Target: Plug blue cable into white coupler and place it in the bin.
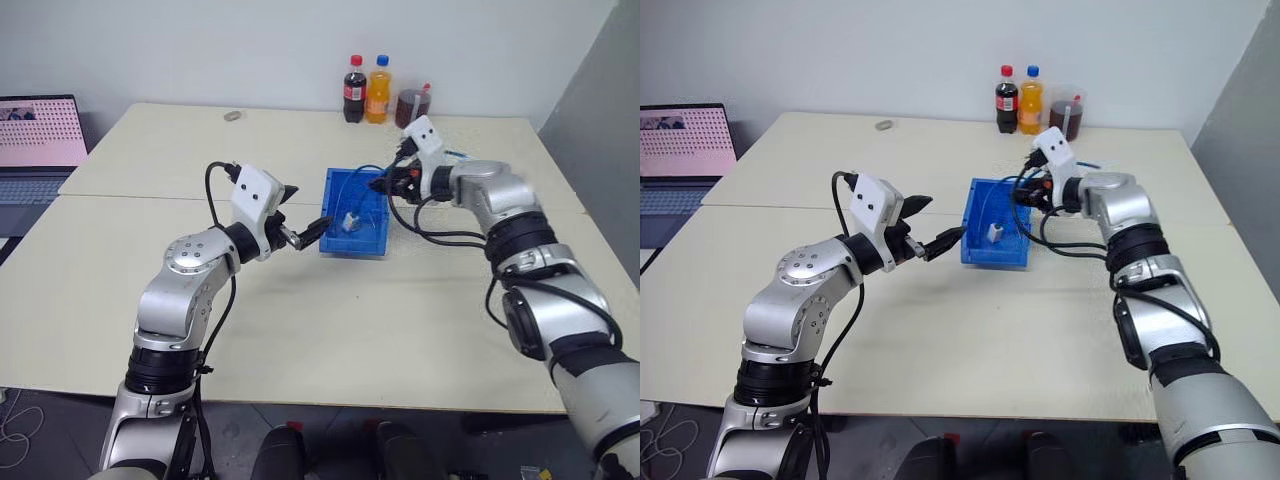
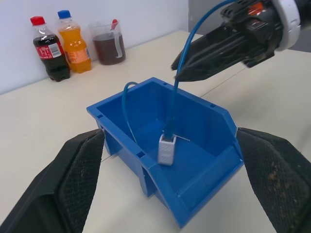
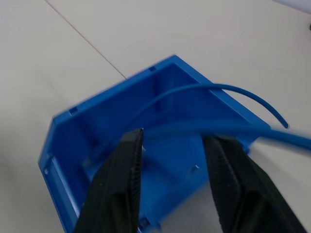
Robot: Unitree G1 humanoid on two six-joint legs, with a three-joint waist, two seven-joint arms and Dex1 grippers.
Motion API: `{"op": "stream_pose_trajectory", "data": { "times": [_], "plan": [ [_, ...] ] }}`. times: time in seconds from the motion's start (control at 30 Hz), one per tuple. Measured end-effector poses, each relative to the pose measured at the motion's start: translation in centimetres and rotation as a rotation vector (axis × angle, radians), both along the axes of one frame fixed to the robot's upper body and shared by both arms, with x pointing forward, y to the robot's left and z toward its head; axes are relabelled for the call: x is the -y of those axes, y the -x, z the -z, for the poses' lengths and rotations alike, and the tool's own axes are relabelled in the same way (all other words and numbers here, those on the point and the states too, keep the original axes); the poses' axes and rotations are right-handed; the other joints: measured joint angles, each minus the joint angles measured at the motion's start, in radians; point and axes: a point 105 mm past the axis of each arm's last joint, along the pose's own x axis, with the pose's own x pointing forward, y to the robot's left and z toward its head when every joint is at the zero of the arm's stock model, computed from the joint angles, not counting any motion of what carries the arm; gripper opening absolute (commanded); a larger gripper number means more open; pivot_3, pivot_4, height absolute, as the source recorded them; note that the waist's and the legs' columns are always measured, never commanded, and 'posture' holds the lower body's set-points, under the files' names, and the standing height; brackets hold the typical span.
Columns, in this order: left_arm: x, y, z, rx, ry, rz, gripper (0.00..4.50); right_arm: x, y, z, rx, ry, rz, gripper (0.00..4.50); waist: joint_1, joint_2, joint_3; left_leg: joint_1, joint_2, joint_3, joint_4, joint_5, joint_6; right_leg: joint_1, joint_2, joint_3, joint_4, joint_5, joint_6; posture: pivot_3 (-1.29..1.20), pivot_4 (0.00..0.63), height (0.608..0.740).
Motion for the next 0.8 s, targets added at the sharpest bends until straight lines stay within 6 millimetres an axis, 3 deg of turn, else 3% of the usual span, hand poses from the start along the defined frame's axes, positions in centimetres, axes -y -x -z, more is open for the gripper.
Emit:
{"op": "stream_pose_trajectory", "data": {
  "times": [0.17, 0.23, 0.33, 0.4, 0.53, 0.63, 0.8],
  "plan": [
    [-0.3, -0.1, 0.2, -0.013, -0.012, 0.003, 4.50, 1.4, 1.4, 0.3, -0.033, 0.122, -0.112, 3.87, -0.003, 0.003, 0.002, 0.000, 0.000, 0.000, 0.000, 0.000, 0.000, 0.000, 0.000, 0.000, 0.001, 0.000, 0.000, 0.00, 0.150, 0.740],
    [-0.8, -0.1, 0.6, -0.040, -0.037, 0.019, 4.50, 3.3, 2.8, 0.6, -0.027, 0.235, -0.186, 4.41, 0.001, 0.003, 0.002, 0.000, 0.000, -0.001, 0.000, 0.000, 0.000, 0.000, 0.001, -0.001, 0.001, 0.000, 0.000, 0.00, 0.150, 0.740],
    [-2.1, -0.1, 1.3, -0.078, -0.063, 0.016, 4.50, 5.6, 5.1, 1.9, -0.063, 0.331, -0.263, 4.48, 0.009, 0.003, 0.002, 0.000, 0.000, -0.001, 0.000, 0.000, 0.000, 0.000, 0.000, -0.001, 0.000, 0.000, 0.000, 0.00, 0.150, 0.740],
    [-2.5, -0.1, 1.6, -0.090, -0.069, 0.017, 4.50, 5.4, 6.1, 2.5, -0.063, 0.336, -0.301, 4.48, 0.006, 0.004, 0.002, 0.000, 0.000, -0.001, 0.000, 0.000, 0.000, 0.000, 0.001, 0.000, 0.001, 0.000, 0.000, 0.00, 0.150, 0.740],
    [-4.9, 0.2, 3.1, -0.093, -0.129, -0.028, 4.50, 5.0, 8.8, 2.4, 0.041, 0.197, -0.285, 4.48, 0.004, 0.004, 0.002, 0.001, 0.001, -0.002, 0.000, 0.000, 0.000, 0.000, 0.001, -0.002, 0.001, -0.001, -0.001, 0.00, 0.150, 0.740],
    [-6.9, 0.6, 4.9, -0.123, -0.165, -0.080, 4.50, 5.9, 10.6, 3.9, 0.032, 0.102, -0.177, 4.48, 0.011, 0.004, 0.003, 0.000, 0.001, -0.001, 0.001, 0.000, 0.000, 0.001, 0.000, -0.001, 0.002, -0.001, -0.001, 0.00, 0.150, 0.740],
    [-7.6, 0.9, 5.0, -0.110, -0.158, -0.081, 4.50, 4.9, 13.1, 4.2, 0.056, -0.031, -0.081, 4.48, 0.010, 0.003, 0.003, 0.001, 0.001, -0.002, 0.002, 0.000, 0.000, 0.001, 0.000, -0.001, 0.002, -0.002, 0.002, 0.00, 0.150, 0.740]
  ]
}}
